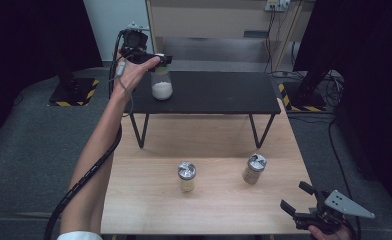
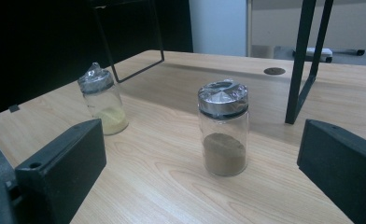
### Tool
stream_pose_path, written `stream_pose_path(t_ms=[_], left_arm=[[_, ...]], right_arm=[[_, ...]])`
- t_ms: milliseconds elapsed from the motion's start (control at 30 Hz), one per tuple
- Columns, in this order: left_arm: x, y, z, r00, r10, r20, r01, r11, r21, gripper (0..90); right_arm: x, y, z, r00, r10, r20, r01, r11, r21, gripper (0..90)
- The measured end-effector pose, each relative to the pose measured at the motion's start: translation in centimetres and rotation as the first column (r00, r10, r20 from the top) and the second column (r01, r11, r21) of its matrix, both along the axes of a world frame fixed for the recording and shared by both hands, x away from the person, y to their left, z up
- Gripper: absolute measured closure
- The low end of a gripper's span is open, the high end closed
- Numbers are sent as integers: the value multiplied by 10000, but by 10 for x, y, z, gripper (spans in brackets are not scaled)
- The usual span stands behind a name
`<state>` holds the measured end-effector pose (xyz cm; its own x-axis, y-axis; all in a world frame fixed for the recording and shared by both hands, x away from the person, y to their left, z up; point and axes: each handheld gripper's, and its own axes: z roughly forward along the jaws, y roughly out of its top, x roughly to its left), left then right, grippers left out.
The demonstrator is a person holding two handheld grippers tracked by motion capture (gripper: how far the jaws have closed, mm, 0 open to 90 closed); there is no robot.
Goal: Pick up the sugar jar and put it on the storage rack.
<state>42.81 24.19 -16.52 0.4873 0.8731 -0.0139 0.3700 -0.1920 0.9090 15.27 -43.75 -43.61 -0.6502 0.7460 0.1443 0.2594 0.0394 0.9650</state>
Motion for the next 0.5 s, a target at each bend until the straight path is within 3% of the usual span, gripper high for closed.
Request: stream_pose_path(t_ms=[500], left_arm=[[-27,3,24,9944,-554,905,580,9980,-260,20]], right_arm=[[0,1,1,10000,31,6,-31,10000,-40,19]])
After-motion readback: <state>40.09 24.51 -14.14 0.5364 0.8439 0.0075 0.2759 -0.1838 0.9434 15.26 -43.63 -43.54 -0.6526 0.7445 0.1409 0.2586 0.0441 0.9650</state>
